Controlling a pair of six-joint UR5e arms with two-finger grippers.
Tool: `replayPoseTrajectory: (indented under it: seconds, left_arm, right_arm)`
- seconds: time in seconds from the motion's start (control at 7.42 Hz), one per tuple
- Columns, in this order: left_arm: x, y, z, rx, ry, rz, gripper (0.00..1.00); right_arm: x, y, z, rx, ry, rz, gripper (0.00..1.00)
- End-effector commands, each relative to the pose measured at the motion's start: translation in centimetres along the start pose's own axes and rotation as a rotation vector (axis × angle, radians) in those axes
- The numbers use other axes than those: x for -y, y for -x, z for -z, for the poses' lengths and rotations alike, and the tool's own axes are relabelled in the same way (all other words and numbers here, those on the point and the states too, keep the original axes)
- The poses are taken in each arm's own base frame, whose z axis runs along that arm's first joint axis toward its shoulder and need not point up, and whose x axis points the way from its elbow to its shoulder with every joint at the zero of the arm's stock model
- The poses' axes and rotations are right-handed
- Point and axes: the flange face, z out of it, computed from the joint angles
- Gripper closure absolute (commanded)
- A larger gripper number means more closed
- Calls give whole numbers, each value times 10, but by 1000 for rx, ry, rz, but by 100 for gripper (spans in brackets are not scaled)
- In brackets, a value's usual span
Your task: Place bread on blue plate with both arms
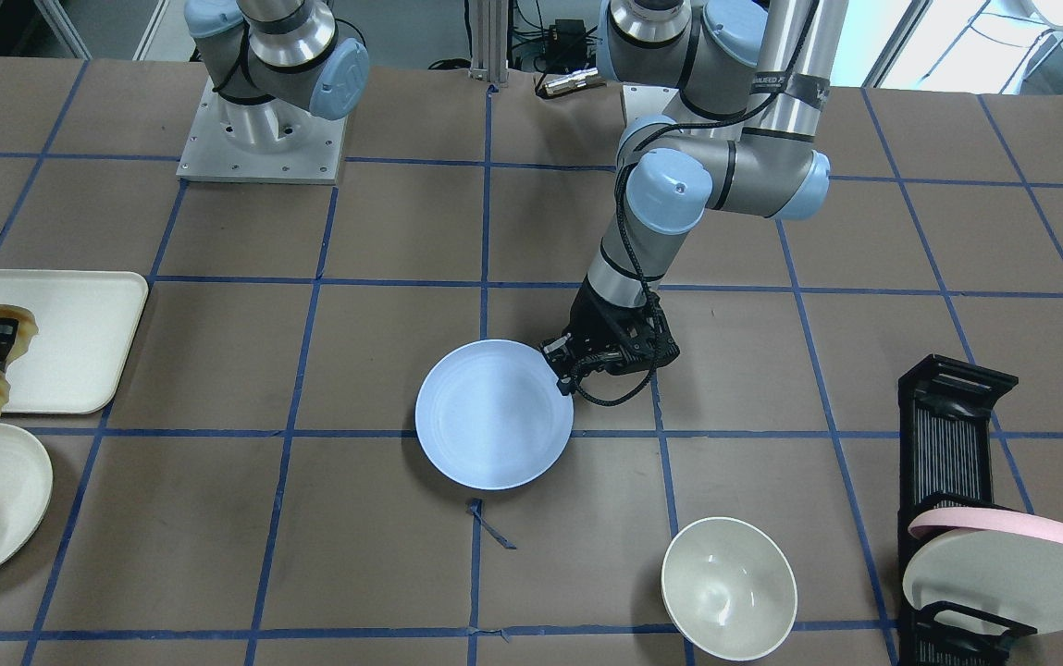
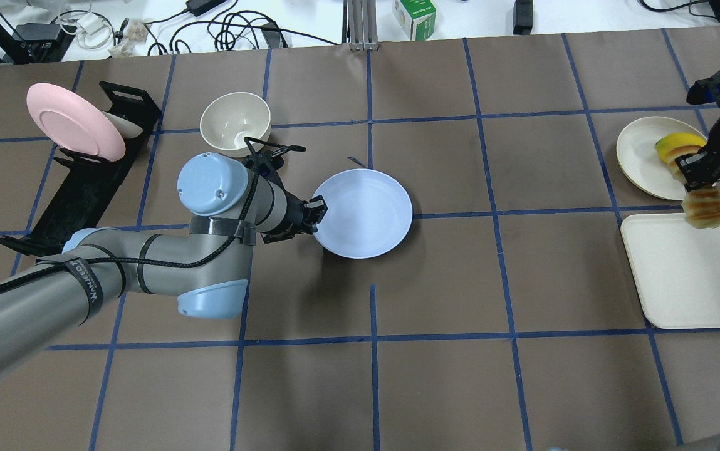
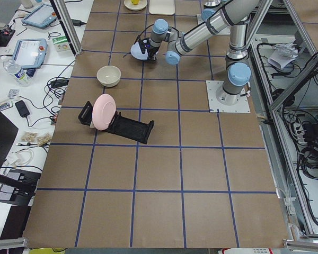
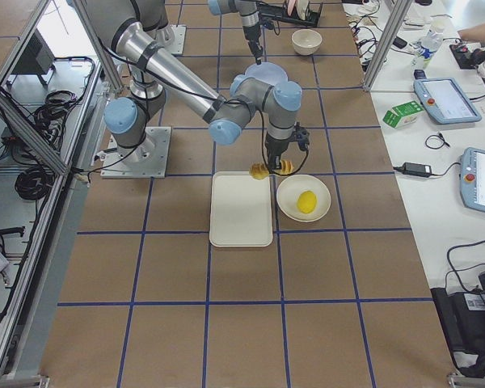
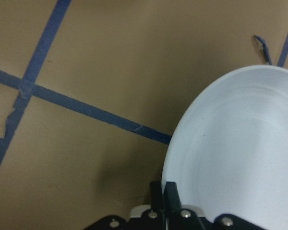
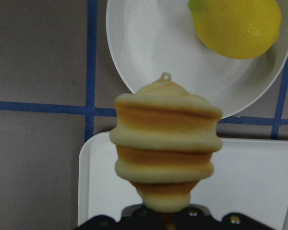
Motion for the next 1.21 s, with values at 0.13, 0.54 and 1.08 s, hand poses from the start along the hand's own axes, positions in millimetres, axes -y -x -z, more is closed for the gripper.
replayPoseTrajectory:
  seconds: [0.13, 0.54, 1.08]
  left_arm:
    - [13, -13, 8, -2, -15, 12, 0]
    - [75, -21, 111, 166, 65, -212, 0]
    - [95, -24, 298, 267, 222, -313, 0]
  right_arm:
    - [10, 55, 18, 3, 6, -16, 100]
    - [9, 71, 22, 36, 9, -62, 100]
    - [6, 206, 75, 47, -2, -68, 100]
